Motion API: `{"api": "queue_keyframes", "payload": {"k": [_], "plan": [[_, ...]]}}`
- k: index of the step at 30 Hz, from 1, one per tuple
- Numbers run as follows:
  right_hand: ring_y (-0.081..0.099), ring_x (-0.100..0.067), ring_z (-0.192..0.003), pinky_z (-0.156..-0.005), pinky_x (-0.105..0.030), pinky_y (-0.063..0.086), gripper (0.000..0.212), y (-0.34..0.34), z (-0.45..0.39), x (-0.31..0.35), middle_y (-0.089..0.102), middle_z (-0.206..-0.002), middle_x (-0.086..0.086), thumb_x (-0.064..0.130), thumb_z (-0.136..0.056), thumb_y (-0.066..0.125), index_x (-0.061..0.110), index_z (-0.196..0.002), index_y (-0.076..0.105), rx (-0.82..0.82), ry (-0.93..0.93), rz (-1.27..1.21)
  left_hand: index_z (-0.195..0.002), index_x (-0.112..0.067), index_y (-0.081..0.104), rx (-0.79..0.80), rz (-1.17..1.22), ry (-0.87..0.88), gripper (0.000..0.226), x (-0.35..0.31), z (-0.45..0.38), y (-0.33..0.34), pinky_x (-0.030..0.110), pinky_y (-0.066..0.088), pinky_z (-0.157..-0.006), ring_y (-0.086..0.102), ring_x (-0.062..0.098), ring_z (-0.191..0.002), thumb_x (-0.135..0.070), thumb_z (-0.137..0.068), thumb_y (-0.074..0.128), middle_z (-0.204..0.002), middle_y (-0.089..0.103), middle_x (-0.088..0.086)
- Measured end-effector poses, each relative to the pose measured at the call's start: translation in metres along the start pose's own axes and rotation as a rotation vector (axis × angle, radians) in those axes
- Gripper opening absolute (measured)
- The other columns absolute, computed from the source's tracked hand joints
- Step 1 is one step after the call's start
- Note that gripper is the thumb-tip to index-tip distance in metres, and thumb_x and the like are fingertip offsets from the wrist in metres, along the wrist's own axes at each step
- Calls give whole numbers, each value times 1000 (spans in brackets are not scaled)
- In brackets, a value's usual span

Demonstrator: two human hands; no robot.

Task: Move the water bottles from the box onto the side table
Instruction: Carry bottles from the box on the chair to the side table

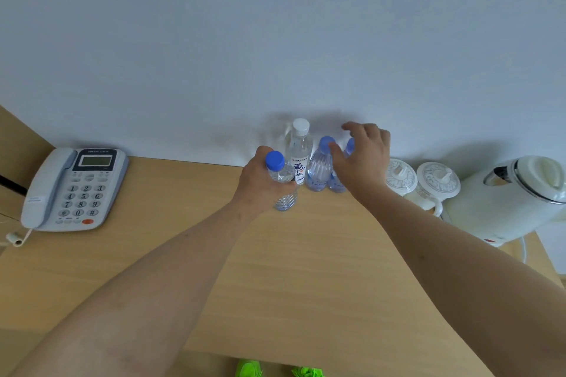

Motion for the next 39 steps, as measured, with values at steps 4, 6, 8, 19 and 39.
{"api": "queue_keyframes", "payload": {"k": [4, 6, 8, 19, 39], "plan": [[45, -32, -111, -87, -40, 36, 33, 27, -5, 14, 70, -108, 0, 37, -91, 63, 27, -122, 67, 214, -123, 263, -90, -41, 42, 7, 12, 0, 54, -2, 3, 0, 15, 43, -63, 54, 1, -72, -36, -56, 83, -86, 60, -14], [44, -30, -108, -85, -39, 35, 30, 30, -6, 12, 72, -101, 1, 36, -92, 61, 28, -121, 67, 224, -90, 261, -91, -40, 42, 10, 17, -6, 53, -2, 3, 0, 12, 42, -60, 53, -2, -70, -39, -54, 81, -85, 59, -14], [44, -29, -106, -82, -37, 32, 28, 30, -7, 11, 72, -96, 1, 35, -91, 63, 27, -118, 68, 212, -64, 249, -91, -41, 41, 9, 18, -7, 54, -1, 3, -1, 11, 41, -59, 53, -2, -70, -40, -53, 80, -85, 59, -14], [44, -28, -102, -76, -35, 29, 25, 26, -9, 12, 71, -89, 1, 44, -89, 64, 24, -104, 70, 221, 10, 311, -90, -41, 41, 19, -11, -16, 55, 1, 2, -1, 8, 41, -58, 54, -3, -70, -28, -61, 87, -85, 58, -15], [47, -31, -110, -84, -38, 42, 38, 3, 8, 6, 70, -93, -6, 46, -90, 66, 18, -115, 69, 89, 81, 35, -115, -25, 58, -223, 92, -389, 58, 14, -6, -49, 39, 52, -91, 61, 23, -101, -62, -74, 75, -108, 62, 0]]}}
Point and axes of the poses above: each hand's wrist, its own z-axis away from the middle knuckle, its own y-axis out of the palm, x = y × z, the point moved 9 cm from there along -z, towards the middle knuckle
